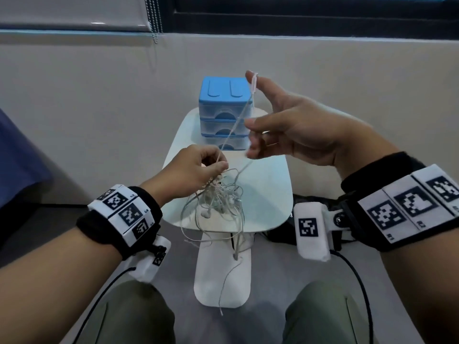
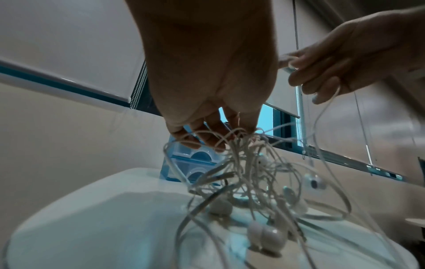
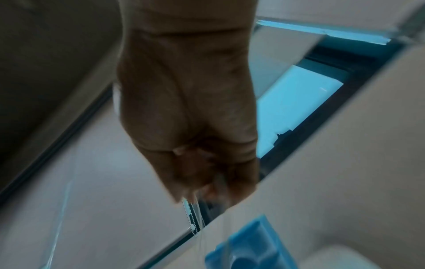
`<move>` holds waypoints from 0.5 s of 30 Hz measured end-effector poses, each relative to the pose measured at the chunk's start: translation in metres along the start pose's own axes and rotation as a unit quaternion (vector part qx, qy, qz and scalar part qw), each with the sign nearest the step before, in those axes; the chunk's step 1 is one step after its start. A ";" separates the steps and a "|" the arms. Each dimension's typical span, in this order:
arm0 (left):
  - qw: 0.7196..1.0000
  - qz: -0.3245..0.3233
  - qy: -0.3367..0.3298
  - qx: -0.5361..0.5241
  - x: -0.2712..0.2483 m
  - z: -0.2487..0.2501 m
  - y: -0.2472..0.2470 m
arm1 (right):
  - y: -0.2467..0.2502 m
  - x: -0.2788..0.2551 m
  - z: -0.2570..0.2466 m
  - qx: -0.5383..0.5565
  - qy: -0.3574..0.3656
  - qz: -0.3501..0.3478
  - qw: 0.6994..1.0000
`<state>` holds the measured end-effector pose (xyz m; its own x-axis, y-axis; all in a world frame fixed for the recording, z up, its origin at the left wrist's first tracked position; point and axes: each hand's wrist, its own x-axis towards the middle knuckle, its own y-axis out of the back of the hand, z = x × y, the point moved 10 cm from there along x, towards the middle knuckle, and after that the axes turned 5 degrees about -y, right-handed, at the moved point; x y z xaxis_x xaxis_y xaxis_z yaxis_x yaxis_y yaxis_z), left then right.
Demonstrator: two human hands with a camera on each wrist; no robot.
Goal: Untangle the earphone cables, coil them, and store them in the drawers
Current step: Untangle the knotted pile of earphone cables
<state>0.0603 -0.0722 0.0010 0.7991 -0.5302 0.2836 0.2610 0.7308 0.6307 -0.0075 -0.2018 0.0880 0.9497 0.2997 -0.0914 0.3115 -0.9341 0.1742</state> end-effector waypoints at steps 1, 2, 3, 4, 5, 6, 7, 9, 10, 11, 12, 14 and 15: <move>1.000 -0.001 0.000 0.019 0.001 -0.001 0.001 | 0.008 0.002 -0.003 -0.093 -0.005 0.043 0.995; 0.999 0.000 0.004 0.040 0.003 -0.003 0.002 | 0.023 0.004 -0.011 -0.227 -0.005 0.117 0.967; 0.998 0.003 0.010 0.062 0.003 -0.005 0.004 | 0.041 0.005 -0.024 -0.351 0.005 0.210 0.913; 0.997 0.007 0.015 0.080 0.004 -0.006 0.006 | 0.057 0.000 -0.041 -0.428 0.027 0.311 0.848; 0.996 0.011 0.020 0.090 0.005 -0.006 0.008 | 0.069 -0.009 -0.056 -0.450 0.059 0.401 0.796; 0.995 0.019 0.024 0.098 0.006 -0.006 0.011 | 0.074 -0.018 -0.067 -0.444 0.096 0.459 0.763; 0.993 0.028 0.029 0.106 0.008 -0.006 0.014 | 0.078 -0.025 -0.075 -0.429 0.134 0.490 0.747; 0.990 0.044 0.040 0.125 0.012 -0.007 0.022 | 0.087 -0.032 -0.081 -0.401 0.168 0.508 0.744; 0.989 0.050 0.045 0.133 0.013 -0.009 0.026 | 0.094 -0.034 -0.079 -0.386 0.159 0.512 0.751; 0.988 0.054 0.050 0.139 0.014 -0.010 0.030 | 0.104 -0.034 -0.073 -0.353 0.139 0.512 0.771; 0.986 0.056 0.056 0.143 0.015 -0.011 0.033 | 0.114 -0.034 -0.064 -0.293 0.122 0.508 0.801; 0.984 0.058 0.069 0.151 0.016 -0.012 0.036 | 0.121 -0.032 -0.037 -0.118 0.078 0.478 0.867; 0.983 0.057 0.076 0.157 0.016 -0.011 0.037 | 0.119 -0.030 -0.024 -0.040 0.052 0.456 0.887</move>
<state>0.0889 -0.0486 0.0208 0.8911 -0.3649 0.2698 0.0040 0.6008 0.7994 0.0019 -0.3172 0.1346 0.8040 -0.5545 0.2148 -0.5918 -0.7812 0.1987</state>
